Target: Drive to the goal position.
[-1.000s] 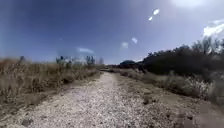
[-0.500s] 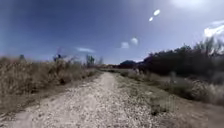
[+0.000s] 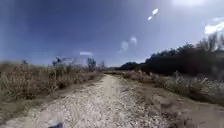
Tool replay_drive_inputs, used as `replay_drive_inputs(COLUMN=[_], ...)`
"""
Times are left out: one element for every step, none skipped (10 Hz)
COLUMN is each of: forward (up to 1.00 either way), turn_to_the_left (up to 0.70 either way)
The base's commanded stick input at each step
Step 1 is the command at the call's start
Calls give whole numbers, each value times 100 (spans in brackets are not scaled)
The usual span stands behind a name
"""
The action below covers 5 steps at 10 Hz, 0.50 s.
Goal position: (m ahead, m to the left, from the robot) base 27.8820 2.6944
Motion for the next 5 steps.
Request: replay_drive_inputs(forward=[70,70,70,70,70], turn_to_the_left=[0,0,0,0,0])
